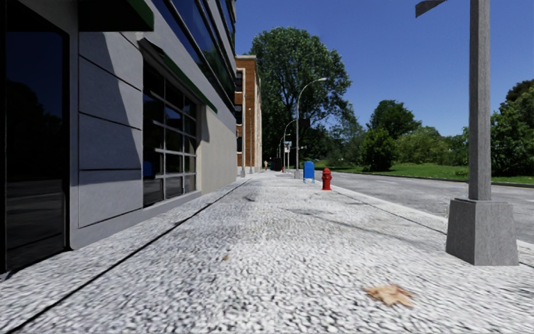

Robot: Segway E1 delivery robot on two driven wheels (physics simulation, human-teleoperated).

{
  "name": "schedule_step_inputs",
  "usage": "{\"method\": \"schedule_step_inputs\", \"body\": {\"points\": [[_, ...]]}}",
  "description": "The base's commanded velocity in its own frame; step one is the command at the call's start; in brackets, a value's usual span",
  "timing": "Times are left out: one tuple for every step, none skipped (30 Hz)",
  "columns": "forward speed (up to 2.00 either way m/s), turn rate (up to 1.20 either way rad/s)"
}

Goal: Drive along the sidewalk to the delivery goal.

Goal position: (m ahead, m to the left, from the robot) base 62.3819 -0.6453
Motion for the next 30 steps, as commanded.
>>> {"method": "schedule_step_inputs", "body": {"points": [[1.96,0.0],[1.96,0.0],[1.96,0.0],[1.96,0.0],[1.96,0.0],[1.96,0.0],[1.96,0.0],[1.96,0.0],[1.96,0.0],[1.96,0.0],[1.96,0.0],[1.96,0.0],[1.96,0.0],[1.96,0.0],[1.96,0.0],[1.96,0.0],[1.96,0.0],[1.96,0.0],[1.96,0.0],[1.96,0.0],[1.96,0.0],[1.96,0.0],[1.96,0.0],[1.96,0.0],[1.96,0.0],[1.96,0.0],[1.96,0.0],[1.96,0.0],[1.96,0.0],[1.96,0.0]]}}
